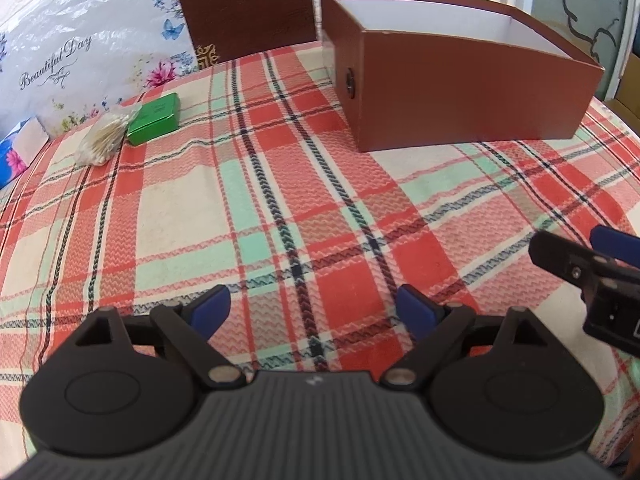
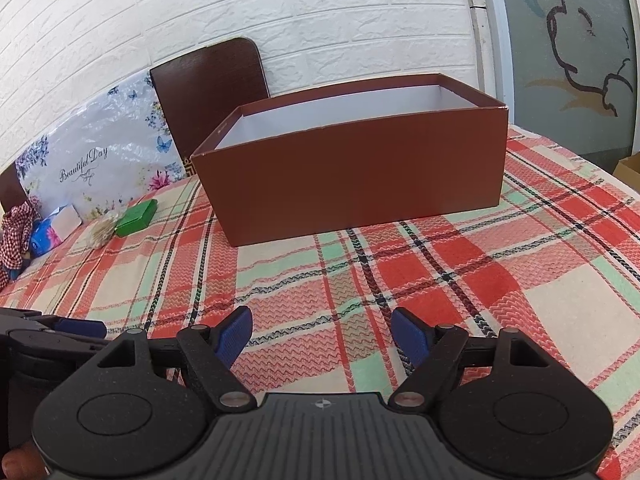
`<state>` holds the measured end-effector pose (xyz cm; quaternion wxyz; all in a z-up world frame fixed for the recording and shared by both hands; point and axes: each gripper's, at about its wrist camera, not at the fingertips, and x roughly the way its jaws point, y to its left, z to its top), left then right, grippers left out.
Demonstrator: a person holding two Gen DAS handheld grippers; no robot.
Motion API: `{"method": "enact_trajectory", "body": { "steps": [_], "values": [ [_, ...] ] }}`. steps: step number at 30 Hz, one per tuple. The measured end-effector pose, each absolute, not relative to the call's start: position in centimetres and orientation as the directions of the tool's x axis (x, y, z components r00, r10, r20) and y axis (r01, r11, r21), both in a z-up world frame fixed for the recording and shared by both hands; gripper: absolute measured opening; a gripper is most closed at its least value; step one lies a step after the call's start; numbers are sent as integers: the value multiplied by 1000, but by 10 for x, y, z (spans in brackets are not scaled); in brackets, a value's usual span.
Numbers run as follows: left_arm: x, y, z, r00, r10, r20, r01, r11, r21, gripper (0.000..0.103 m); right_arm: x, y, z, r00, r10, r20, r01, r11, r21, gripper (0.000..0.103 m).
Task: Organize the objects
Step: 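Move the left gripper back over the table toward the small green box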
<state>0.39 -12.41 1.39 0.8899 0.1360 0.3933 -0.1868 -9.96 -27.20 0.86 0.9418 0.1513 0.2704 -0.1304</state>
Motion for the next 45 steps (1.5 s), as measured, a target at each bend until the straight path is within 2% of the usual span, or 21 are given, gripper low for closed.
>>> {"method": "enact_trajectory", "body": {
  "steps": [11, 22, 26, 28, 32, 35, 38, 43, 45],
  "values": [
    [38, -77, 12, 654, -167, -738, 320, 945, 70, 91, -73, -236, 9, 819, -118, -562, 202, 975, 91, 76],
    [90, -10, 11, 699, -61, -713, 170, 982, 82, 92, -24, -193, 3, 804, -38, -594, 70, 997, 30, 75],
    [119, 31, 6, 735, 14, -677, 50, 996, 75, 96, 0, -176, 0, 794, -1, -608, 9, 1000, 9, 75],
    [132, 58, 0, 751, 62, -657, -35, 998, 55, 102, 15, -166, 0, 792, 19, -610, -21, 1000, 4, 75],
    [138, 97, -8, 794, 60, -604, -125, 990, -65, 103, 52, -148, 4, 809, 52, -586, -73, 997, -12, 75],
    [137, 87, -10, 808, 79, -583, -110, 994, -17, 103, 89, -133, 4, 819, 63, -570, -100, 994, -33, 75],
    [137, 89, -11, 814, 55, -578, -93, 995, -36, 103, 128, -118, 3, 828, 89, -553, -135, 990, -43, 75],
    [136, 90, -12, 820, 50, -571, -95, 994, -50, 103, 186, -90, -5, 852, 57, -520, -159, 975, -153, 75],
    [137, 90, -12, 821, 47, -569, -94, 994, -52, 103, 206, -88, -5, 844, 59, -534, -151, 980, -130, 75]
  ]
}}
